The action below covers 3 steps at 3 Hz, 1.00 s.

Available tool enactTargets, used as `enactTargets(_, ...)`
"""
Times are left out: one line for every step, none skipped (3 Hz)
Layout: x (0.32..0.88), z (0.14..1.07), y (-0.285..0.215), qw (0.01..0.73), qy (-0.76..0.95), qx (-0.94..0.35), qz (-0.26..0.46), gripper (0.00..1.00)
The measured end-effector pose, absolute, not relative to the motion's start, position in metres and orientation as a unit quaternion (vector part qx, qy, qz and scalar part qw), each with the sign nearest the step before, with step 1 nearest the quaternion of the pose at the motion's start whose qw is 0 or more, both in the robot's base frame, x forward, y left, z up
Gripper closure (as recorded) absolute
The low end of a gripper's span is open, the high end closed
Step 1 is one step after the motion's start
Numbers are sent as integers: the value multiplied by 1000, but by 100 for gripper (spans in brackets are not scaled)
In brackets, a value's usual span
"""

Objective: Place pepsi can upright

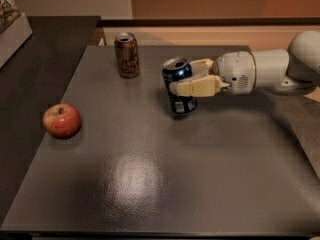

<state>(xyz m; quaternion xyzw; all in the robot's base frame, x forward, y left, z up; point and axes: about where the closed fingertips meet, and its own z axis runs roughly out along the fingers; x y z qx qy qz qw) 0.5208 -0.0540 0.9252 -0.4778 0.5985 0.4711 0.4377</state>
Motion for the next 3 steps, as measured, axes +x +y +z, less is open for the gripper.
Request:
enactTargets(515,922,-56,460,590,-472,466,100)
enactTargets(513,918,-59,482,586,-462,459,100)
enactTargets(509,914,-63,501,582,-450,455,100)
